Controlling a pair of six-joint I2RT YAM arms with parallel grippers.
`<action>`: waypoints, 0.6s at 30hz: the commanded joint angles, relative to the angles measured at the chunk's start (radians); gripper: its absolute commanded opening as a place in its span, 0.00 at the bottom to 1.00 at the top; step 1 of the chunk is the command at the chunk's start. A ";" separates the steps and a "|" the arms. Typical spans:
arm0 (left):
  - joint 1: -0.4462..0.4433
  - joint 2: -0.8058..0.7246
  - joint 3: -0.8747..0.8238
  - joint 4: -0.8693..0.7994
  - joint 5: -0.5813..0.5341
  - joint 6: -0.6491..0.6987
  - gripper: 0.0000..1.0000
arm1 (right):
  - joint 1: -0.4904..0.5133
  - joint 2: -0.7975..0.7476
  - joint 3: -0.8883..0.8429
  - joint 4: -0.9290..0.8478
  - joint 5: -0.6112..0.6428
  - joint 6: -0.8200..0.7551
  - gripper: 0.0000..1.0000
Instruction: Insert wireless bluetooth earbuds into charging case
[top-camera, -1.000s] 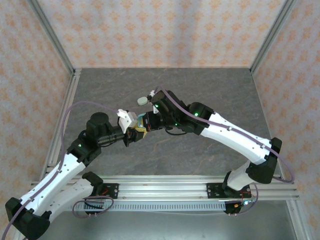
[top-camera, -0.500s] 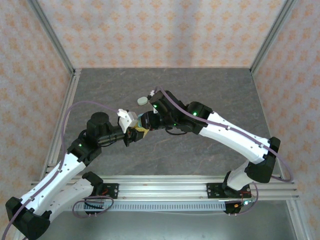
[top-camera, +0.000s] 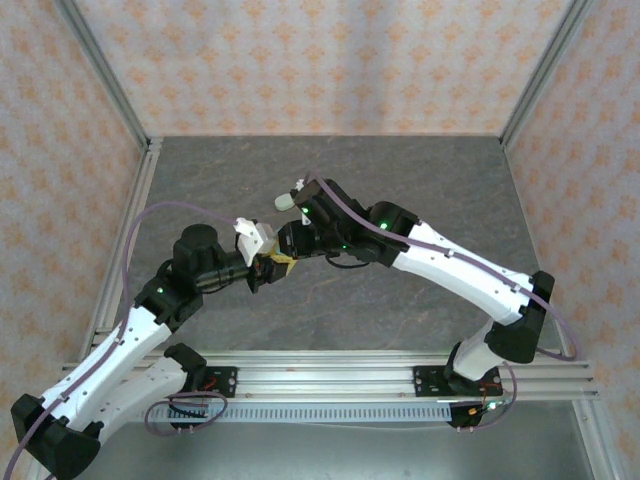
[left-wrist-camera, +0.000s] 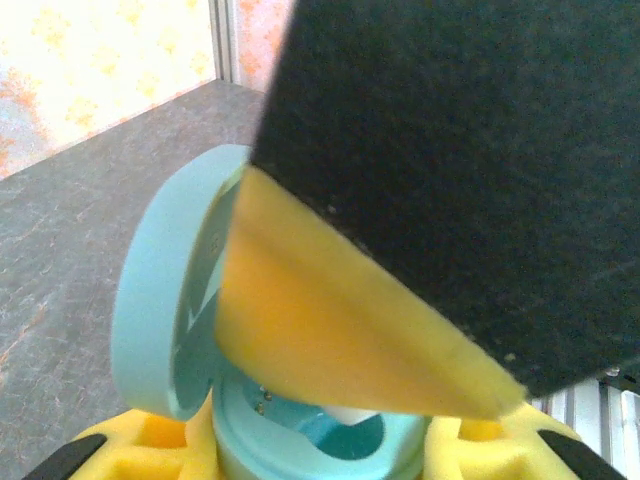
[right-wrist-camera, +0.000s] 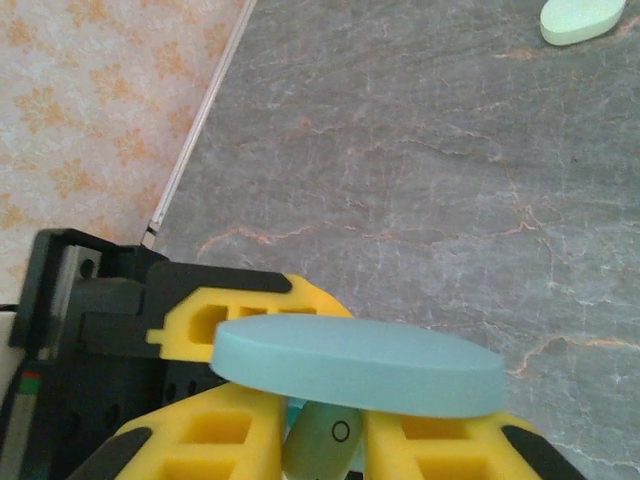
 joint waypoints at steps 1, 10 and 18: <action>0.007 -0.018 0.015 0.041 -0.005 -0.010 0.23 | 0.006 0.015 0.040 0.020 0.005 0.006 0.22; 0.008 -0.019 0.012 0.039 -0.012 -0.004 0.23 | 0.006 0.031 0.053 -0.009 0.023 0.007 0.19; 0.008 -0.017 0.011 0.049 -0.014 -0.007 0.23 | 0.006 0.025 0.044 -0.011 0.025 0.011 0.31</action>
